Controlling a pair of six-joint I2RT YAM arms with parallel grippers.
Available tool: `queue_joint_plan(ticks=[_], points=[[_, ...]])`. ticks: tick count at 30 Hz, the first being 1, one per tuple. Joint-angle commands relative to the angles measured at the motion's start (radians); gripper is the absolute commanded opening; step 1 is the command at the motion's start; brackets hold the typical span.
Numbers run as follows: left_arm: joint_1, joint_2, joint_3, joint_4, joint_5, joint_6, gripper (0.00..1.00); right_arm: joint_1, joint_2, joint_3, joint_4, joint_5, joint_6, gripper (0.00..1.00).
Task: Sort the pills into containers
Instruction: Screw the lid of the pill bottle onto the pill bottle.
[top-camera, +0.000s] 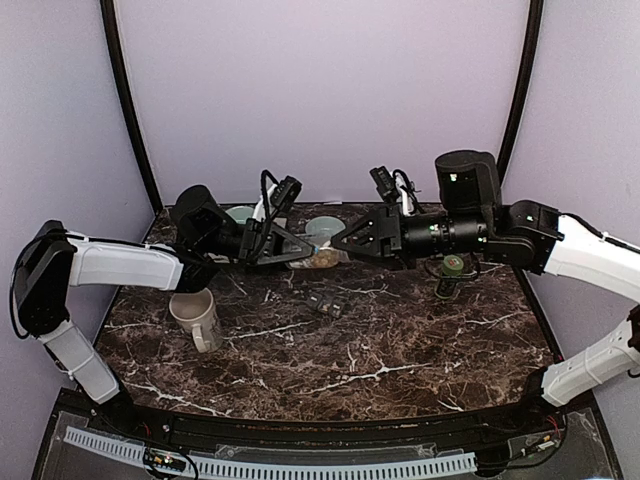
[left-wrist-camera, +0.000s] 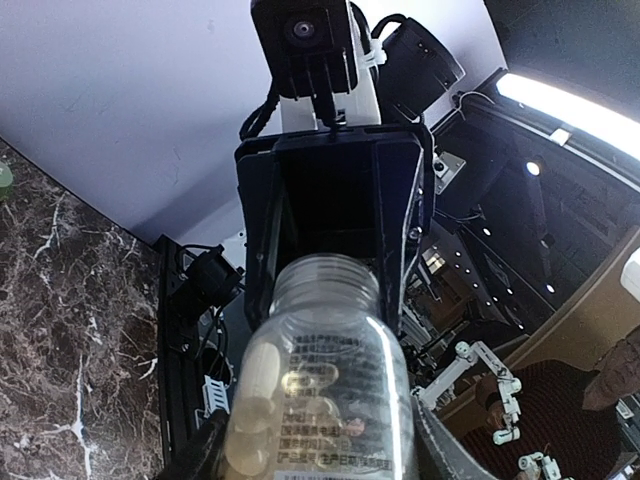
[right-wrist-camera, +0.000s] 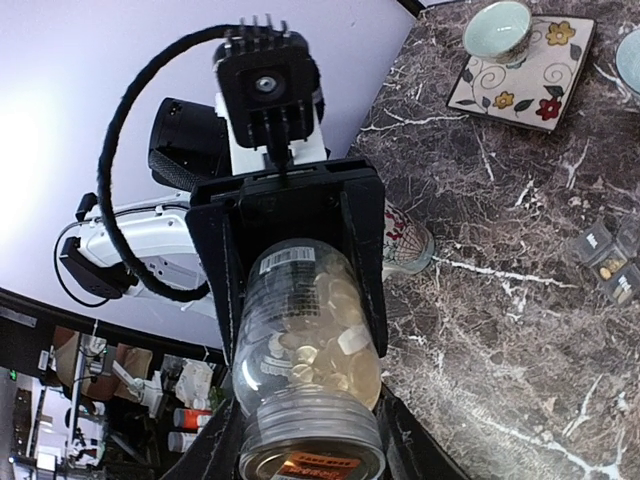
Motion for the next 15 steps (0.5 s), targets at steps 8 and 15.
queue_joint_plan(ticks=[8,15], points=[[-0.067,-0.191,0.082,-0.486,-0.244,0.508,0.0,-0.024,0.087,0.002,0.167,-0.125,0.246,0.28],[-0.092,-0.243,0.115,-0.672,-0.37,0.712,0.0,-0.04,0.097,-0.027,0.223,-0.194,0.349,0.27]])
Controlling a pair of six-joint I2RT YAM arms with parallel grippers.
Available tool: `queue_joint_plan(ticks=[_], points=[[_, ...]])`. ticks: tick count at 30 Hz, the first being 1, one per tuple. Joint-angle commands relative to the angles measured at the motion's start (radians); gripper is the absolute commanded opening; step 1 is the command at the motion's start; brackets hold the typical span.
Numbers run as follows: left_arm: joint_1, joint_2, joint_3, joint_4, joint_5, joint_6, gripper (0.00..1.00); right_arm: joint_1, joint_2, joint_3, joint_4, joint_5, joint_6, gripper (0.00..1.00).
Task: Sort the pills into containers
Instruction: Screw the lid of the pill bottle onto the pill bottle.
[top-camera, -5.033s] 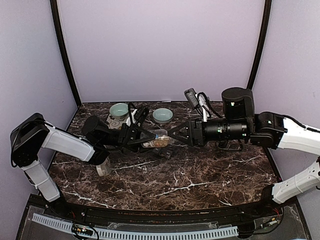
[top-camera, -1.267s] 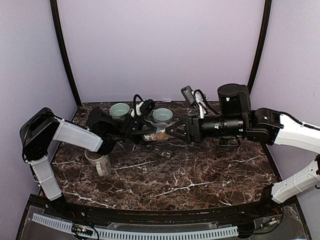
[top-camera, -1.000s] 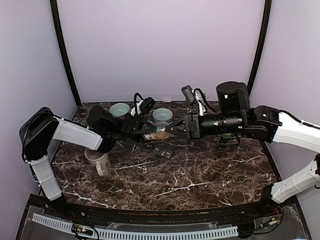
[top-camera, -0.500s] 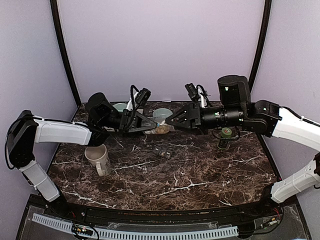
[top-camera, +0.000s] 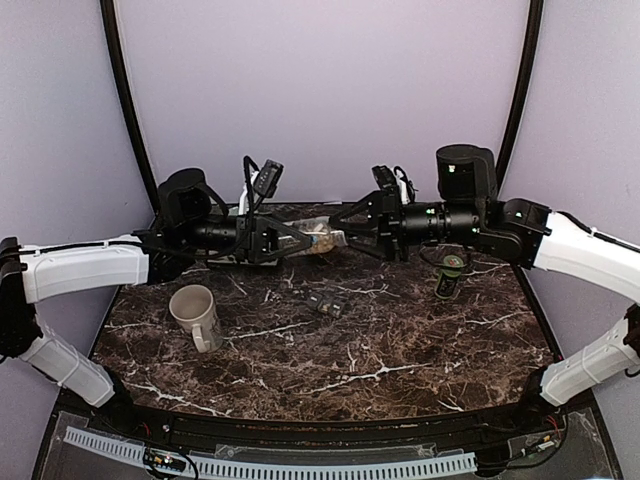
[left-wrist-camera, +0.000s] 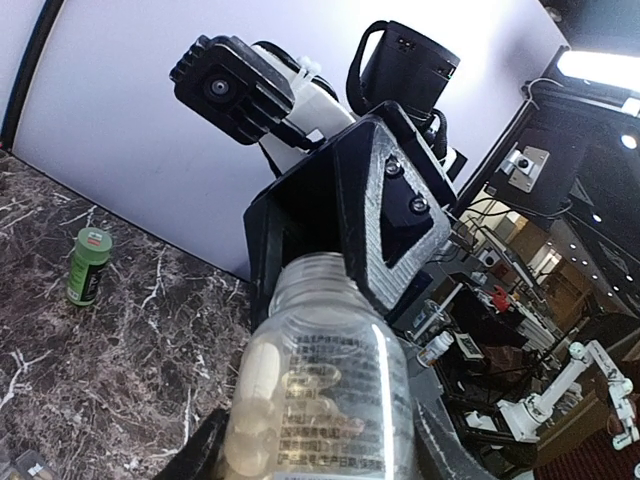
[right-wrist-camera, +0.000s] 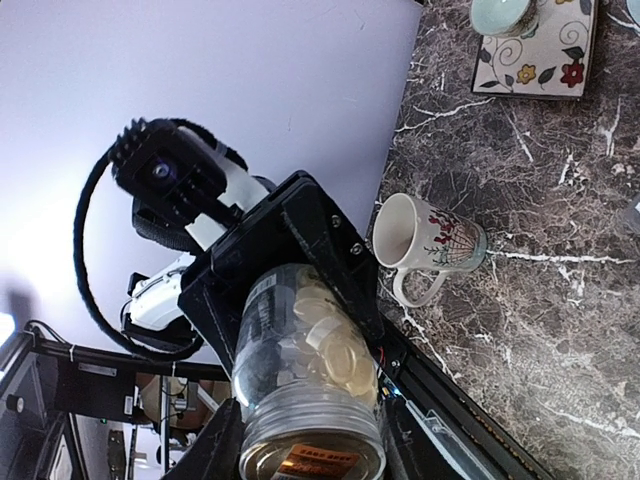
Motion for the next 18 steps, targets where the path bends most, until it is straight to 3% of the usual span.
queue_joint_plan(ticks=[1,8,18], points=[[-0.091,-0.038,0.087,-0.162,-0.173,0.221,0.0,0.027,0.073,-0.023,0.095,-0.091,0.095,0.27],[-0.151,-0.087,0.122,-0.335,-0.376,0.428,0.0,0.026,0.074,-0.043,0.105,-0.125,0.163,0.26],[-0.18,-0.147,0.066,-0.332,-0.523,0.515,0.0,0.023,0.066,-0.088,0.136,-0.138,0.219,0.24]])
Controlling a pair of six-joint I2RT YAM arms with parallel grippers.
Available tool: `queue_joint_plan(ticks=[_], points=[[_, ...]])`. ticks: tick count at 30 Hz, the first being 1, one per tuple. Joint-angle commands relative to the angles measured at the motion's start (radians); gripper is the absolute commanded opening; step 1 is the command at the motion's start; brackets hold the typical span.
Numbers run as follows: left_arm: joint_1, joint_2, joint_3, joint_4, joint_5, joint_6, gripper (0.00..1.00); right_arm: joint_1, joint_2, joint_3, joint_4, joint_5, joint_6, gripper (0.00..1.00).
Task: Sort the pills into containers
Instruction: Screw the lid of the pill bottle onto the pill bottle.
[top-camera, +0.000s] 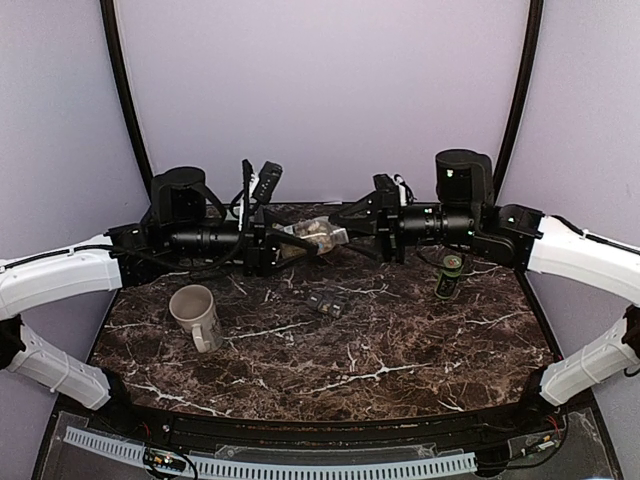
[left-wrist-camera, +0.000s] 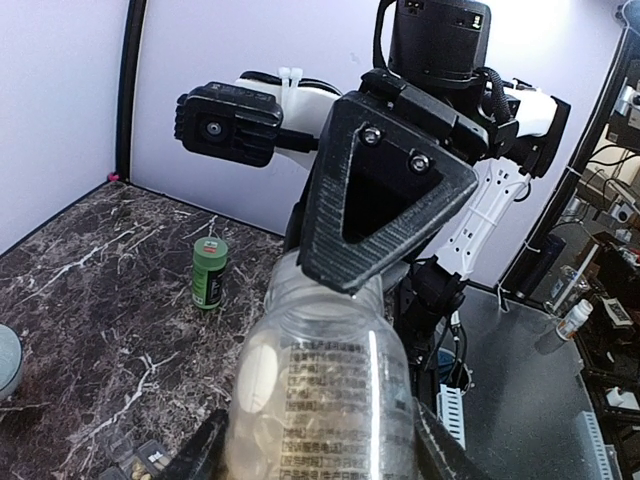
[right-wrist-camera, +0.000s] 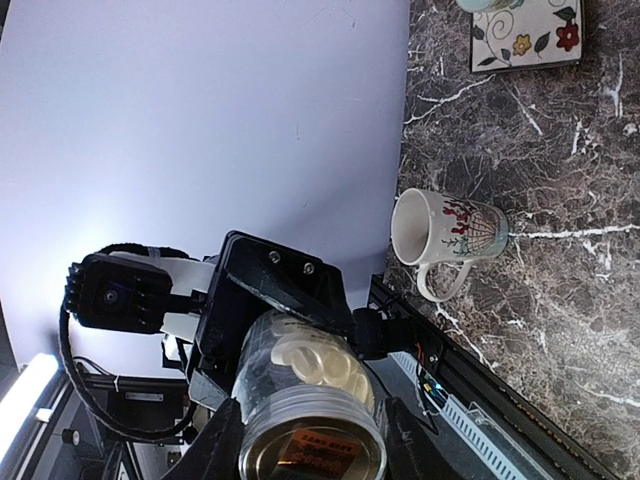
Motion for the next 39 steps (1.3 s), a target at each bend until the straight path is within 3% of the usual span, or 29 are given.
queue_joint_plan(ticks=[1,13,22,39], points=[[-0.052,-0.009,-0.007,0.097,-0.107,0.075,0.0,0.053,0.053,-0.042,0.045,-0.1,0.04,0.24],[-0.061,-0.125,-0.13,0.19,-0.309,0.157,0.0,0.051,0.059,-0.041,0.059,-0.107,0.092,0.22],[-0.061,-0.135,-0.15,0.201,-0.329,0.156,0.0,0.049,0.089,0.023,0.03,-0.118,0.073,0.23],[0.023,-0.181,-0.269,0.308,-0.338,-0.096,0.0,0.046,0.066,0.139,-0.131,-0.034,-0.119,0.51]])
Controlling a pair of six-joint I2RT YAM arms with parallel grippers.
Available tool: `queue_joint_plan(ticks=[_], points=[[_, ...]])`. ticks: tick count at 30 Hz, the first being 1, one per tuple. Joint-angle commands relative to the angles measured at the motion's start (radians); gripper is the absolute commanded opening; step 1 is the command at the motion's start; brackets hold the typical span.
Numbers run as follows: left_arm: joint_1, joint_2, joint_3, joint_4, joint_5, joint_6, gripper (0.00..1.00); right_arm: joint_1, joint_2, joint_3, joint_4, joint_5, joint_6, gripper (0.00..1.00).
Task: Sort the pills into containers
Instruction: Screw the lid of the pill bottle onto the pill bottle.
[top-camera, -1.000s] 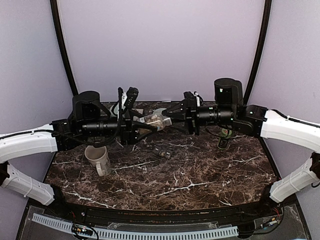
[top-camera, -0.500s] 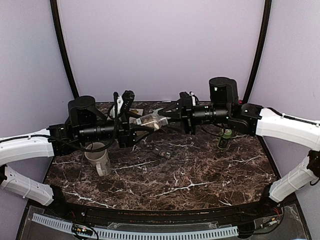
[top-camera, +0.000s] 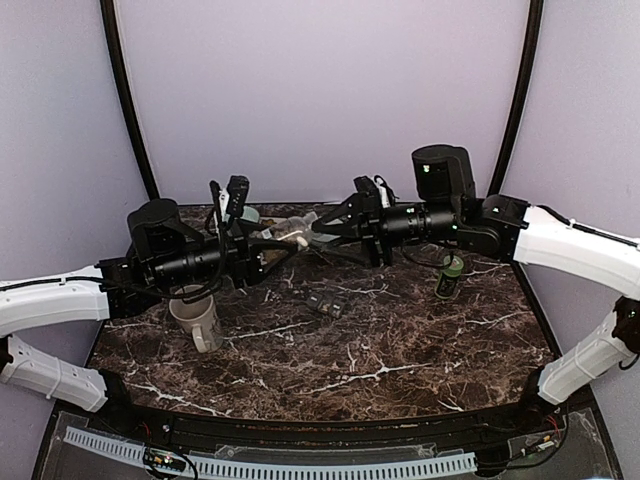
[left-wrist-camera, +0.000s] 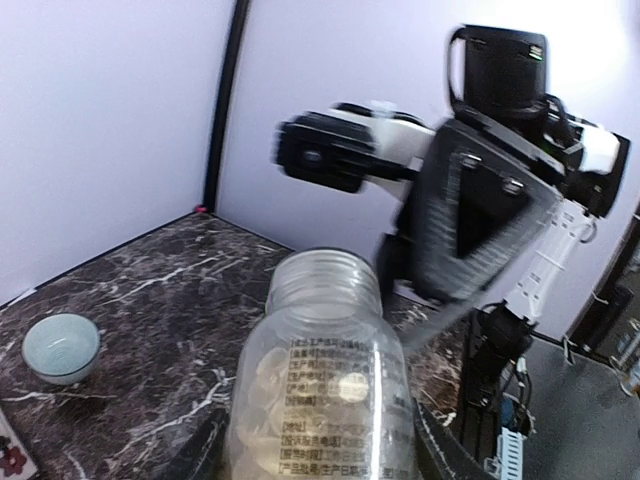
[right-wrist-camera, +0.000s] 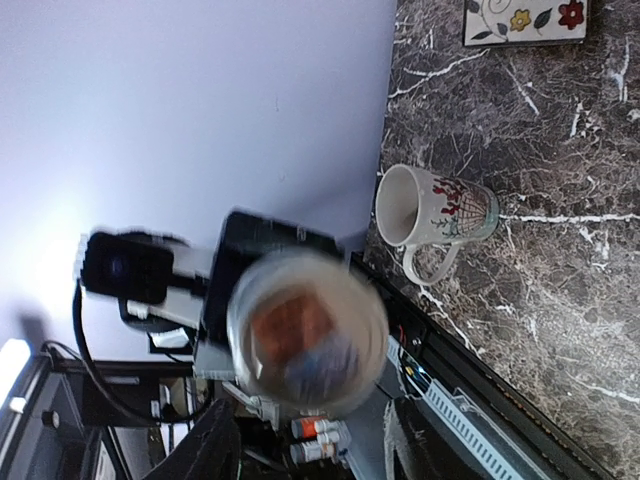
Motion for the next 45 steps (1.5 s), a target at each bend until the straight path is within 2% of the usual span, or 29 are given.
queue_joint_plan(ticks=[1,9,16,20,30,39,45], points=[[0.047,-0.042,-0.023,0.072,-0.094,-0.08,0.0,0.023,-0.021,0.043,-0.049,-0.014,-0.071,0.53],[0.058,-0.042,-0.043,0.092,-0.083,-0.113,0.0,0.023,-0.025,0.062,-0.057,0.009,-0.109,0.56],[0.078,-0.035,-0.045,0.11,-0.043,-0.141,0.0,0.023,-0.021,0.122,-0.165,0.061,-0.227,0.57],[0.103,-0.022,-0.032,0.123,0.043,-0.175,0.0,0.023,-0.013,0.164,-0.256,0.125,-0.378,0.58],[0.178,0.061,0.033,0.17,0.357,-0.324,0.0,0.023,-0.04,0.186,-0.297,0.254,-0.635,0.69],[0.209,0.169,0.081,0.279,0.603,-0.479,0.0,0.024,-0.073,0.196,-0.252,0.214,-0.715,0.74],[0.217,0.222,0.105,0.34,0.679,-0.555,0.0,0.023,-0.069,0.199,-0.258,0.181,-0.721,0.75]])
